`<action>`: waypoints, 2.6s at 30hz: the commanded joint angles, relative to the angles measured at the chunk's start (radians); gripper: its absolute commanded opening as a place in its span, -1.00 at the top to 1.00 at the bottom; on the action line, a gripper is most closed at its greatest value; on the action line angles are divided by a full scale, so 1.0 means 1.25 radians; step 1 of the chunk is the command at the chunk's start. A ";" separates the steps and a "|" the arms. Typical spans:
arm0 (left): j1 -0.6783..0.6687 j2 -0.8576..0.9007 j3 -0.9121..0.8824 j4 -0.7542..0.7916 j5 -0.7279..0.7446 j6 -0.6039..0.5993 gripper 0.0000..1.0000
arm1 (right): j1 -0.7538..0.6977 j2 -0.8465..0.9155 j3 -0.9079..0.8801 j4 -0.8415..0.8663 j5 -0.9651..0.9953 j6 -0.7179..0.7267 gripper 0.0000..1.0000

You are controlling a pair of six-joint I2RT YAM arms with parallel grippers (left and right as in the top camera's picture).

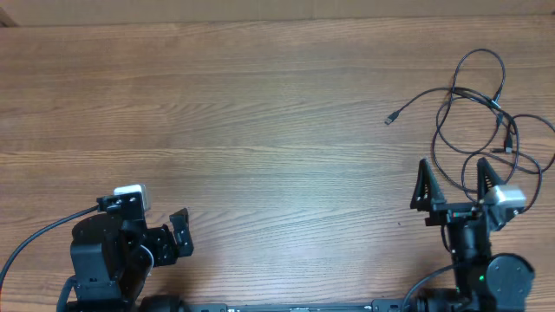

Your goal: Untangle cables

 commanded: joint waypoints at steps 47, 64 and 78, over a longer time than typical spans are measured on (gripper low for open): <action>-0.001 -0.008 -0.002 -0.013 -0.012 -0.017 -0.99 | 0.020 -0.085 -0.264 0.059 0.013 -0.016 -1.00; -0.001 -0.364 -0.521 0.650 0.020 0.037 -0.99 | 0.020 -0.085 -0.265 0.059 0.013 -0.016 -1.00; -0.003 -0.427 -0.721 0.867 0.011 0.110 -0.99 | 0.020 -0.085 -0.265 0.059 0.013 -0.016 -1.00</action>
